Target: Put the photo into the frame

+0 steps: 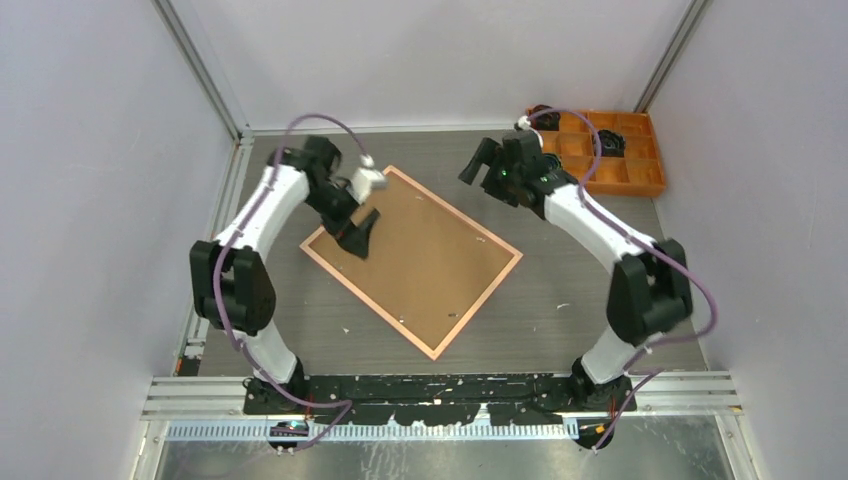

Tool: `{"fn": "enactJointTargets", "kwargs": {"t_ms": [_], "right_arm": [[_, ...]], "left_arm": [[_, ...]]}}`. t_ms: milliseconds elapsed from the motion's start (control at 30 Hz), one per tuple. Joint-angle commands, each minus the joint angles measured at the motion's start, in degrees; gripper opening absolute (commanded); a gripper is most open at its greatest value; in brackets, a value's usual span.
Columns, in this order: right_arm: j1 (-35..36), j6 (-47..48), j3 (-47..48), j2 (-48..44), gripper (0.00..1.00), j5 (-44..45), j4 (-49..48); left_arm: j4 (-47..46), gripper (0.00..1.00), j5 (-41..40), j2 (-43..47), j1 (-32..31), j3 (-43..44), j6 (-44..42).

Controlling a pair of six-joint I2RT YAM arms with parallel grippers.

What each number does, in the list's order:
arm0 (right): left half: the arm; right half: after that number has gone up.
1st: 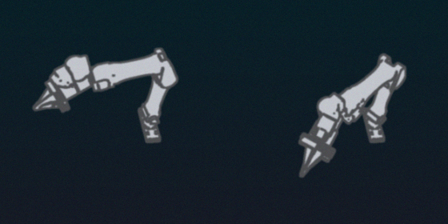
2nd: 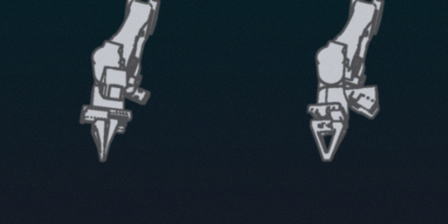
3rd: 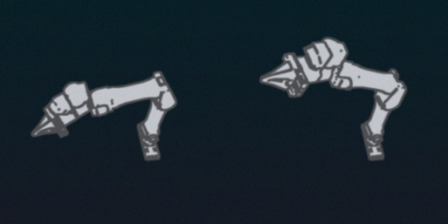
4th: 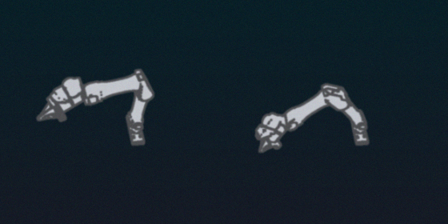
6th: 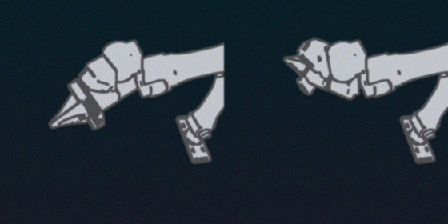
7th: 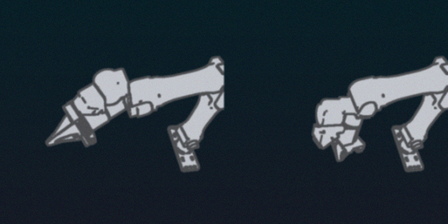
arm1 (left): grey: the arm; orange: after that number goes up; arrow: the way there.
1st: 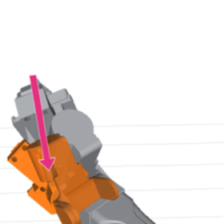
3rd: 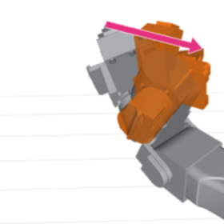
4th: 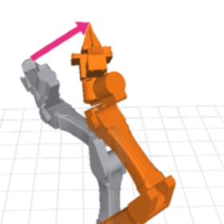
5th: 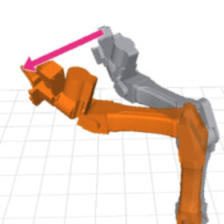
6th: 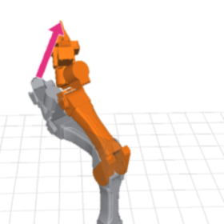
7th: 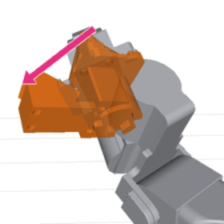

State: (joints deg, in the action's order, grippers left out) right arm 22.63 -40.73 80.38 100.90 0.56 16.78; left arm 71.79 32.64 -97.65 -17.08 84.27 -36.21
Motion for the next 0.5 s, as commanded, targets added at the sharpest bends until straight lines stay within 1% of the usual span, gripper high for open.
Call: {"fn": "enactJointTargets", "kwargs": {"t_ms": [0, 133, 233, 300, 367, 400, 467], "right_arm": [[1.3, -3.3, -15.1, -13.8, 0.97, 0.3, 2.6], [1.3, -6.8, -27.7, -28.4, 0.97, -0.8, 6.6], [1.3, -8.0, -32.9, -35.9, 0.97, -2.2, 11.3], [1.3, -8.4, -35.0, -39.7, 0.97, -2.3, 14.6], [1.3, -9.7, -37.0, -42.6, 0.96, -3.3, 17.0], [1.3, -10.6, -38.2, -43.8, 0.96, -4.2, 17.0], [1.3, -12.2, -40.8, -45.4, 0.96, -5.7, 15.3]], "left_arm": [[-6.2, 0.99, -4.6, -5.4, 11.5, 10.8, 5.2], [-8.2, 0.9, -8.6, -15.4, 19.3, 21.5, 9.8], [-11.1, 0.83, -11.4, -20.1, 21.4, 24.6, 11.6], [-12.9, 0.74, -13.6, -22.5, 21.5, 24.5, 12.4], [-14.8, 0.59, -14.2, -25.1, 21.5, 24.0, 13.8], [-15.2, 0.54, -14.1, -25.6, 21.5, 23.8, 14.2], [-15.6, 0.5, -12.2, -27.3, 21.5, 22.9, 14.6]]}}
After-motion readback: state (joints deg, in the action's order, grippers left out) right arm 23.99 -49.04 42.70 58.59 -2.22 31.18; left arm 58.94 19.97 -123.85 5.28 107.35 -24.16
